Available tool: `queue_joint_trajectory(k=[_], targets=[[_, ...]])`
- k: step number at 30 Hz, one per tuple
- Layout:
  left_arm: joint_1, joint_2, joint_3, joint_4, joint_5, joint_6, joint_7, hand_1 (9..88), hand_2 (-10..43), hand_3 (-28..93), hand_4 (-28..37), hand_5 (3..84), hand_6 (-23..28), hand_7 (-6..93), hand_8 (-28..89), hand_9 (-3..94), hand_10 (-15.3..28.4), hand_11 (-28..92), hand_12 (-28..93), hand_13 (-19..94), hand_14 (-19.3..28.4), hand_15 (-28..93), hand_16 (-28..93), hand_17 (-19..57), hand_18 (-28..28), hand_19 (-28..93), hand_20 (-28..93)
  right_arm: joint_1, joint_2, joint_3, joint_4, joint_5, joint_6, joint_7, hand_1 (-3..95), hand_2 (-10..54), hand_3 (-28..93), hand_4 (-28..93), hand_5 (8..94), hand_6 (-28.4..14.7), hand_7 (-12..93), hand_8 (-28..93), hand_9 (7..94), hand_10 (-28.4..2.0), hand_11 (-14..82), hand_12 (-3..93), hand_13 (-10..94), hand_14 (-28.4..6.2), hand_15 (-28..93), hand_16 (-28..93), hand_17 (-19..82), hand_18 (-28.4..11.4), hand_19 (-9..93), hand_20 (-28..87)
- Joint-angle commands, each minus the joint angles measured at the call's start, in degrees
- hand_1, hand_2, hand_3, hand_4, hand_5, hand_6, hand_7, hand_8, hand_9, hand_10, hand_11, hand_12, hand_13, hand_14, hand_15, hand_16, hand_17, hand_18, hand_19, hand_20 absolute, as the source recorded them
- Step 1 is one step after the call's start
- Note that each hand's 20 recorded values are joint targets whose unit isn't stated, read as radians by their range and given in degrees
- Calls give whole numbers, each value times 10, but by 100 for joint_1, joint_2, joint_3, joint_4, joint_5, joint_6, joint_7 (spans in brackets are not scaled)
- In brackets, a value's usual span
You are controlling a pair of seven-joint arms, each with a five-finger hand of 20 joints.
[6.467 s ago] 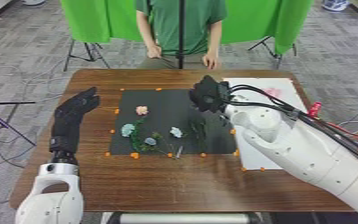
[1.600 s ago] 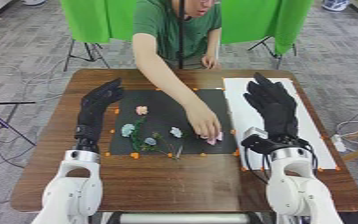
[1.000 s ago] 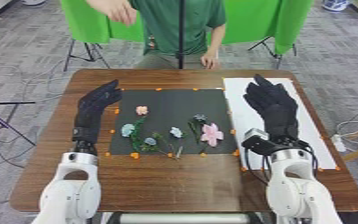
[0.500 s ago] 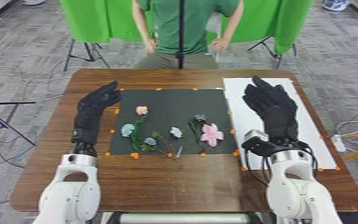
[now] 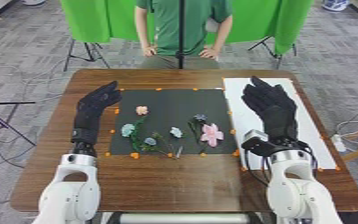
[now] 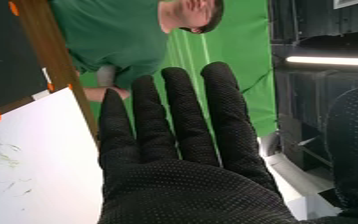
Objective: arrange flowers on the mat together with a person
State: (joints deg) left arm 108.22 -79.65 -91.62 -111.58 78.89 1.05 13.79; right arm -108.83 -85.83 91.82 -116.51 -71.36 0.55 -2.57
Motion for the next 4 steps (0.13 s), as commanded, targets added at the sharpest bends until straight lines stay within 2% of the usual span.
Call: queue_joint_trajectory(k=[1,4], targets=[[7,-24,-5,31,17,-23,-85,256,25,658,-212,456,55,115,-63,449,138,168,135,377,186,196,13,53,136,135,181,-59,-2,29,-18,-4,-44,-37,98,65,704,-142,487,-33,68,-64,457,-155,55,141,326,-148,99,154,176,-157,57,248],[-5,5,17,34,3,-3,-70,255,25,657,-212,455,55,115,-63,449,138,168,135,378,185,196,13,53,136,135,181,-67,1,22,-19,-5,-78,-45,99,65,703,-143,488,-34,68,-64,459,-155,55,142,326,-148,99,155,176,-157,57,249]])
